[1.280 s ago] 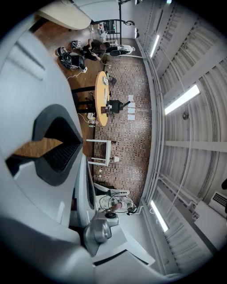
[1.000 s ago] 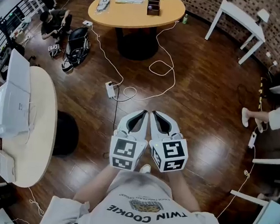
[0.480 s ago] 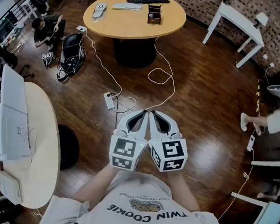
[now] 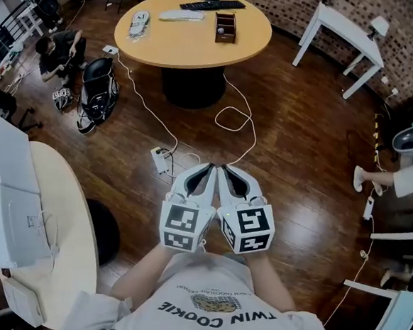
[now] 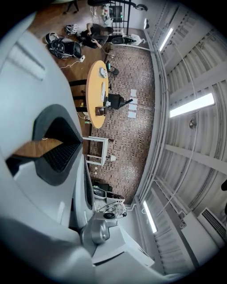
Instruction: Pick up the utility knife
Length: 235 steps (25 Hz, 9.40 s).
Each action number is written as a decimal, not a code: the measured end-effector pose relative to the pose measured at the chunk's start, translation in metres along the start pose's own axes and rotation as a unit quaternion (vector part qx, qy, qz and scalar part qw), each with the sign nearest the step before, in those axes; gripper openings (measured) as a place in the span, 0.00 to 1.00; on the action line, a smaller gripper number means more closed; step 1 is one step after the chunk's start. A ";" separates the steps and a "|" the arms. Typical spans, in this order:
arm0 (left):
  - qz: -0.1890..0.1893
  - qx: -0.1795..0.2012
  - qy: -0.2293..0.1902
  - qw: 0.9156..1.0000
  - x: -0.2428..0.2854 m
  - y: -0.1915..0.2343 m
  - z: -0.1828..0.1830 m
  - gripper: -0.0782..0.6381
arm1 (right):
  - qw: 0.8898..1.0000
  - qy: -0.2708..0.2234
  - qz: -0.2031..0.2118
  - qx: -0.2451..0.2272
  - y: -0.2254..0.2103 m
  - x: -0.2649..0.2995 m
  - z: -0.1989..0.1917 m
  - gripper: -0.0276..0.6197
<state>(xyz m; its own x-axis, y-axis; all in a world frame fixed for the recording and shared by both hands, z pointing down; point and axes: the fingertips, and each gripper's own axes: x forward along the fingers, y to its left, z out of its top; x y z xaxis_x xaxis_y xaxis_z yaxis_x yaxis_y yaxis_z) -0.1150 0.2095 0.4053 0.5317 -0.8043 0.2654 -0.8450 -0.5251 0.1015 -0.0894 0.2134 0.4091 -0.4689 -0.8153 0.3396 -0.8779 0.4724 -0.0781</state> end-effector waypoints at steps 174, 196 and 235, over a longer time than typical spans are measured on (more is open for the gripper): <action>0.012 0.296 0.040 0.954 0.527 0.267 0.155 0.21 | 1.000 -0.019 0.010 0.005 -0.344 0.436 0.165 0.04; 0.032 0.142 -0.003 0.989 0.412 0.158 0.130 0.21 | 0.999 -0.034 0.026 -0.009 -0.311 0.303 0.130 0.04; 0.024 0.077 -0.048 0.996 0.204 0.091 0.111 0.21 | 0.998 -0.045 0.032 -0.003 -0.158 0.161 0.108 0.04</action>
<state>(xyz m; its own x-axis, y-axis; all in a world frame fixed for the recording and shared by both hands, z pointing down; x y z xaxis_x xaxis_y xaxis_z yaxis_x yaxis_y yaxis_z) -0.0769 -0.0336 0.3619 0.5001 -0.8484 0.1735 -0.8545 -0.5159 -0.0600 -0.0368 -0.0282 0.3748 -0.5304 -0.8104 0.2489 -0.8458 0.5256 -0.0908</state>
